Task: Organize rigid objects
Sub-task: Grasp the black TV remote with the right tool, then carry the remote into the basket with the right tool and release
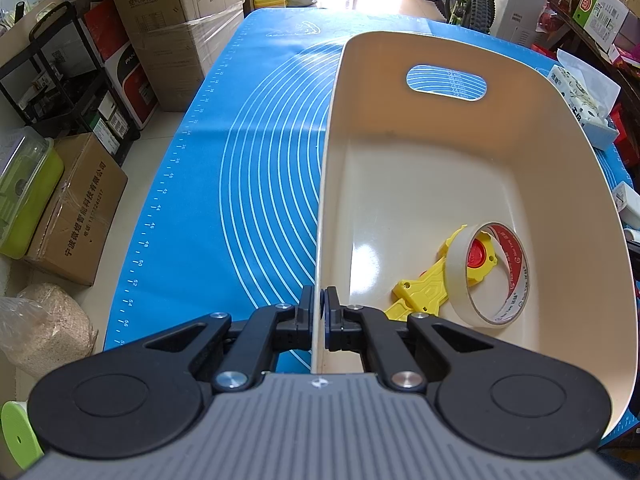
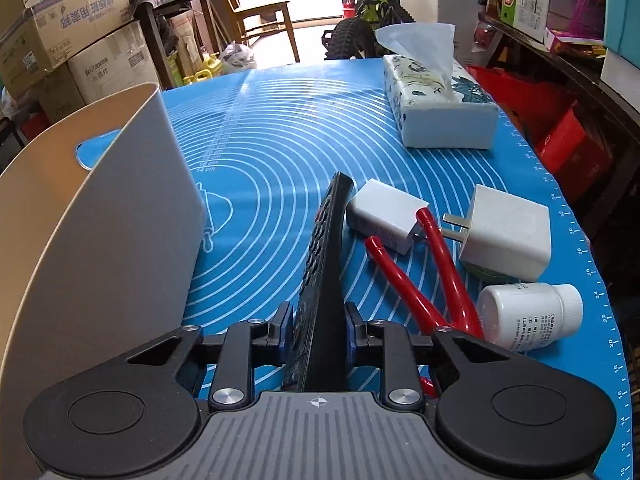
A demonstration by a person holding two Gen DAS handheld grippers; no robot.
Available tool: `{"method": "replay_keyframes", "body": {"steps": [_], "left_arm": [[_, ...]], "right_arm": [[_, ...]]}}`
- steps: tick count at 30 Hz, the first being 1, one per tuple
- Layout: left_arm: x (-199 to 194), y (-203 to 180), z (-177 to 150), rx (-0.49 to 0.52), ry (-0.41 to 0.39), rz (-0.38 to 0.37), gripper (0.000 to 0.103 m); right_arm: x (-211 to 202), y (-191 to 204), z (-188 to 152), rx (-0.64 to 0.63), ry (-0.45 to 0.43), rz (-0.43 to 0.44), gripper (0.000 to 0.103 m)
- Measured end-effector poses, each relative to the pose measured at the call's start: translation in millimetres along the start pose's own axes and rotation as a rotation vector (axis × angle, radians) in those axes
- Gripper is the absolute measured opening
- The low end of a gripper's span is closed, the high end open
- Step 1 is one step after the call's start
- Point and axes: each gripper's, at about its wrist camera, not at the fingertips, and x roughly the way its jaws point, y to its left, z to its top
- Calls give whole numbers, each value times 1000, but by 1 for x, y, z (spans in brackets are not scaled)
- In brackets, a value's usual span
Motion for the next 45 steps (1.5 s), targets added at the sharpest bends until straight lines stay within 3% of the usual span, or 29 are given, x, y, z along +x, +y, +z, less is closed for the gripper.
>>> {"method": "replay_keyframes", "body": {"steps": [10,25,36,41,45], "left_arm": [[0,-1,0,-1,1,0,6],[0,-1,0,-1,1,0,6],[0,-1,0,-1,1,0,6],[-1,-3,0,-1,0,1,6],[-1,-3,0,-1,1,1,6]], "right_arm": [[-16,1,1,14,-65,-40,30],[-50,-6,20,72,-159,-14,30],[-120,31,49,-9,-304,105,30],[-133,68,56,-91,-296,174,30],[-125,96,53,-115,-237,235,30]]}}
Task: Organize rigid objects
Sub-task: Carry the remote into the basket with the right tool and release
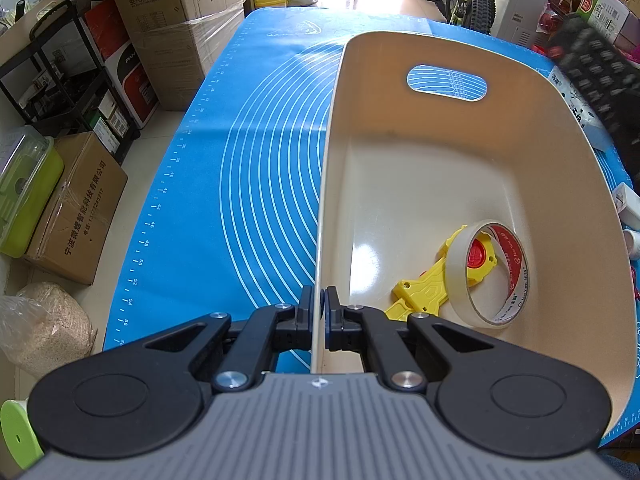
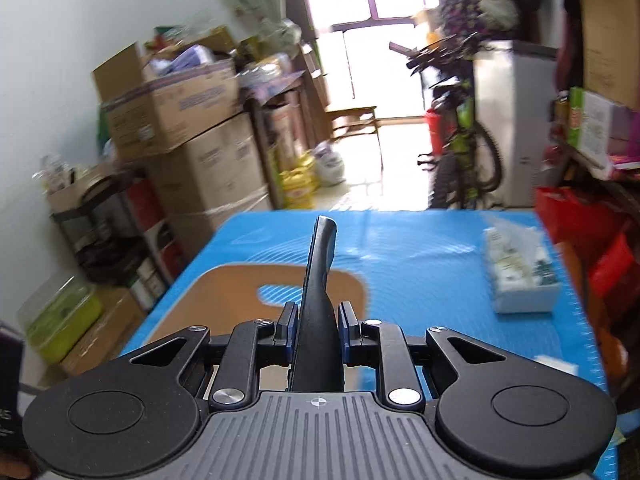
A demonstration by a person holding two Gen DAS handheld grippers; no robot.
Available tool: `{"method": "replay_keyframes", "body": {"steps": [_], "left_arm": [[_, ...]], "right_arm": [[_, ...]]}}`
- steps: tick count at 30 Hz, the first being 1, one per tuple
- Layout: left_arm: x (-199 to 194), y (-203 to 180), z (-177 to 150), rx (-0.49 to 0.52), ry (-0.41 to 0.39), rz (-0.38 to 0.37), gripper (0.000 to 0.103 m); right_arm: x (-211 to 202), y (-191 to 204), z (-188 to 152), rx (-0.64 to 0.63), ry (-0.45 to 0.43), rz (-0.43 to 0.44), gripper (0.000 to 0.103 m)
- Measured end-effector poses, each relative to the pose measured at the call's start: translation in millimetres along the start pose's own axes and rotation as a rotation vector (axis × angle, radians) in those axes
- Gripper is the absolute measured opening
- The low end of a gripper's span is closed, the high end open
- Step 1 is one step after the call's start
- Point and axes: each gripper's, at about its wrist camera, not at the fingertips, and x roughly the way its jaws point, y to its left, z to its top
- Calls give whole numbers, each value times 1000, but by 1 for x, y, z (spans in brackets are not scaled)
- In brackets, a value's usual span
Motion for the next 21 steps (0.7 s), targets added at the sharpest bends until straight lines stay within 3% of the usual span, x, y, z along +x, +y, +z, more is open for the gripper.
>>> {"method": "replay_keyframes", "body": {"steps": [13,21], "left_arm": [[0,0,0,0,0,0,6],[1,-1,0,0,1,1,6]], "right_arm": [[60,54,-45,-120,284,36,30],[73,54,-56,-112,376,25,31]]}}
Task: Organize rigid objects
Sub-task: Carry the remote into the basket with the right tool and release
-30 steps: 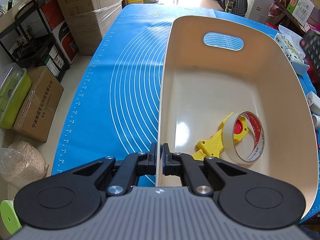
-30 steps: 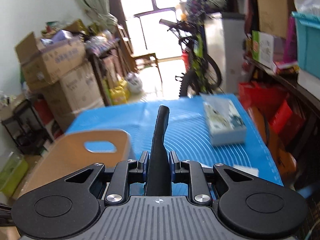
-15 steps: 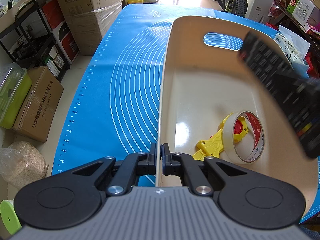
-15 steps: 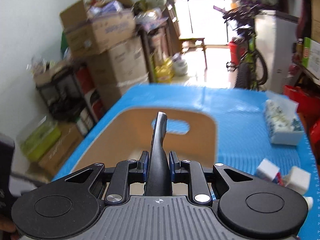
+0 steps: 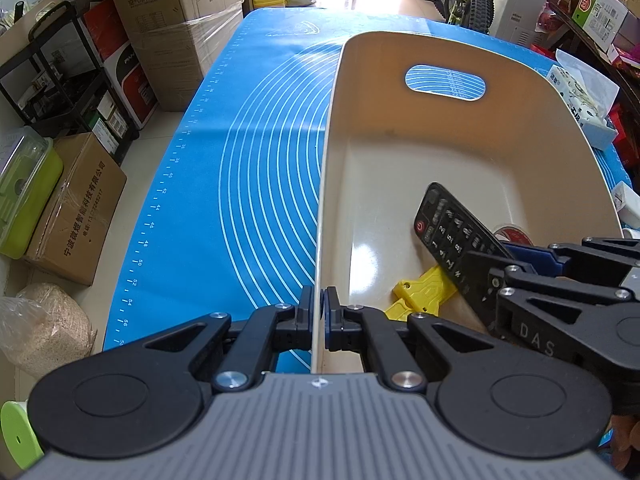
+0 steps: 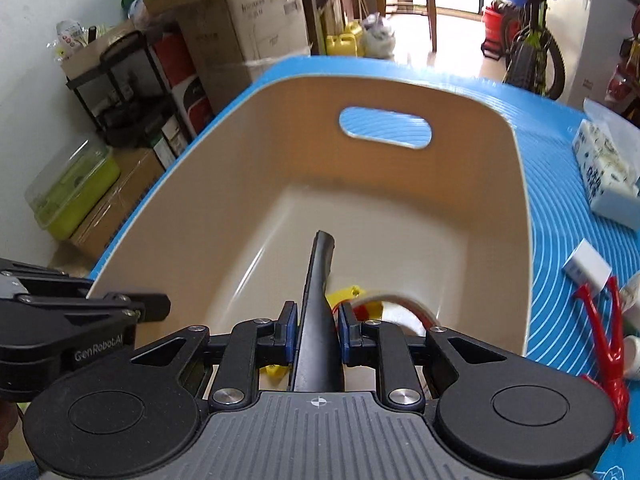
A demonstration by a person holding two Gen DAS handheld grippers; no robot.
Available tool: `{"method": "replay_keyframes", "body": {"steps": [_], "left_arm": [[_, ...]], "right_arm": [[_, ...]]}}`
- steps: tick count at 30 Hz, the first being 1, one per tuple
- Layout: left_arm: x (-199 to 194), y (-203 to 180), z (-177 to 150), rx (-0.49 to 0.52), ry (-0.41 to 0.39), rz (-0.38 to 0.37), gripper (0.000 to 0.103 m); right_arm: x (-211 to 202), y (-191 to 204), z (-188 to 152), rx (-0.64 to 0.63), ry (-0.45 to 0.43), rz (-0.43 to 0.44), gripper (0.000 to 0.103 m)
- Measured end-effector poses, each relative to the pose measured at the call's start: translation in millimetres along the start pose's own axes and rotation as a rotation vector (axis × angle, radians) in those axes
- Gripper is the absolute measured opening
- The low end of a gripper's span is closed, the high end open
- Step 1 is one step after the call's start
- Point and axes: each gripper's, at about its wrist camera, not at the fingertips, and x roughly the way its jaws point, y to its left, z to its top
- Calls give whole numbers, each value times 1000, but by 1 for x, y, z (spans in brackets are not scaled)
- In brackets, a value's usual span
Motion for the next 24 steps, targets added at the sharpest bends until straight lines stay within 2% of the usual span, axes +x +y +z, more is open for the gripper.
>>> {"method": "replay_keyframes", "body": {"steps": [2,4,6,10,13,19,24], "left_arm": [[0,0,0,0,0,1,6],[1,0,0,0,1,3,6],[0,-1,1,0,-2,3,6],[0,-3,1,1,-2,5,6],[1,-3,1,1,-1,6,6],[1,-3,1,1,-1,5,7],[0,-4,1,1,-1,5,7]], "right_arm": [[-1,0,-1,-7,-12,-17,31],[-3,-4,0,2,-23,-17,46],[-8,-7,1,13,-40,-17,55],[-20,-13,3,25,-70,-4,59],[-34,-17,3,35,-106,-4,70],[-62,-38,3,89,-157,6,73],[-81,-67,-1,126,-194,-47,76]]}}
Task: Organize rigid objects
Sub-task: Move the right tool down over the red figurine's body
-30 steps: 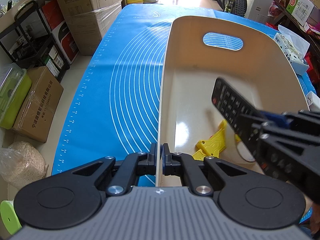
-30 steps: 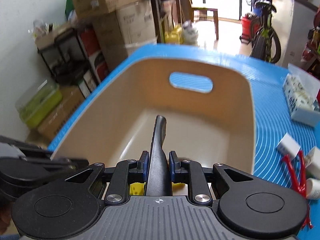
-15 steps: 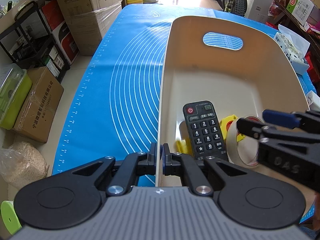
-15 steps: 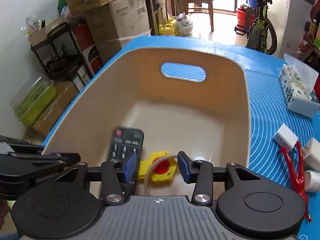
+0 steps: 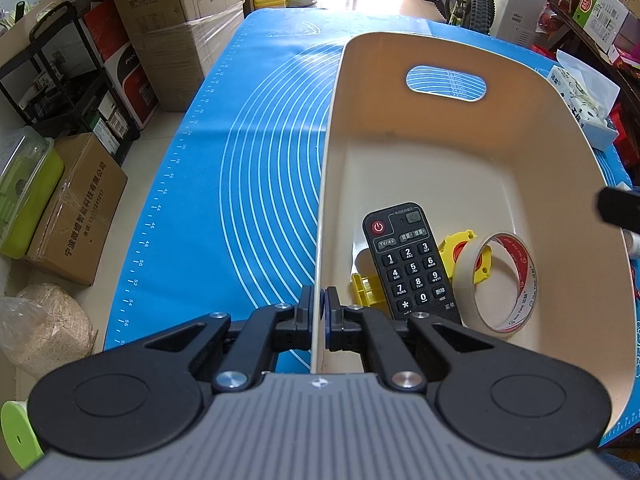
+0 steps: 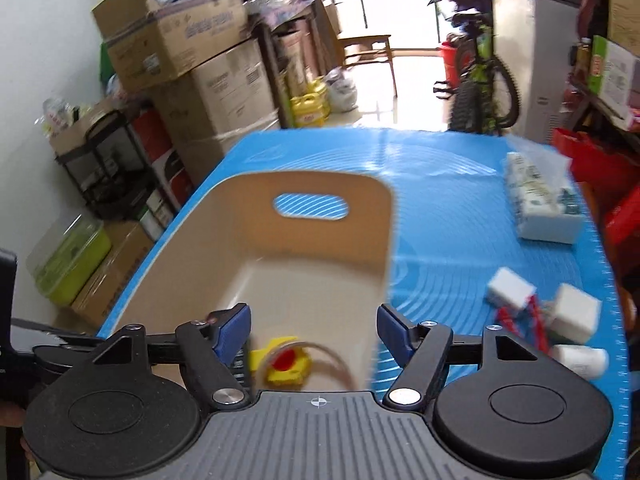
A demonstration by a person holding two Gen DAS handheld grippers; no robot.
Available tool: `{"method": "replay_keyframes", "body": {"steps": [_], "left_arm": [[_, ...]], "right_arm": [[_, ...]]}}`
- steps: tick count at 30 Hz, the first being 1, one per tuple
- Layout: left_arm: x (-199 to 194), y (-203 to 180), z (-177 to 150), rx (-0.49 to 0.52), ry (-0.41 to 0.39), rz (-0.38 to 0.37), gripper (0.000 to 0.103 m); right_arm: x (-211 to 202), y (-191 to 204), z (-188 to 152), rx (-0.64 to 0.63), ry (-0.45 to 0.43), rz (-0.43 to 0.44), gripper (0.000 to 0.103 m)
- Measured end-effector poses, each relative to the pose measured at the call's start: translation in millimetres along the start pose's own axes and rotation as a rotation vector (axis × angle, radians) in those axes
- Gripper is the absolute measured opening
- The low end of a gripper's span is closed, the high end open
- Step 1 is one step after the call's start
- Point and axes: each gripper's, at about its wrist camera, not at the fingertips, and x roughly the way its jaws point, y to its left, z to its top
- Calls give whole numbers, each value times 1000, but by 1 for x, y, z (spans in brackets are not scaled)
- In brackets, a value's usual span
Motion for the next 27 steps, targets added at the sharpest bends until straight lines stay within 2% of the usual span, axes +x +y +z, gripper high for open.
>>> {"method": "replay_keyframes", "body": {"steps": [6,13,18,21,27], "left_arm": [[0,0,0,-1,0,0,7],[0,1,0,-1,0,0,7],[0,1,0,-1,0,0,7],[0,1,0,-1,0,0,7],[0,1,0,-1,0,0,7]], "right_arm": [[-5,-48,-8,62,-4,-104,76],[9,-94,-31,93,53,-204,76],[26,-115,-49,75,103,-236,76],[32,-129,-60,128,118,-239,76],[42,-140,-66,145,117,-251,76]]}}
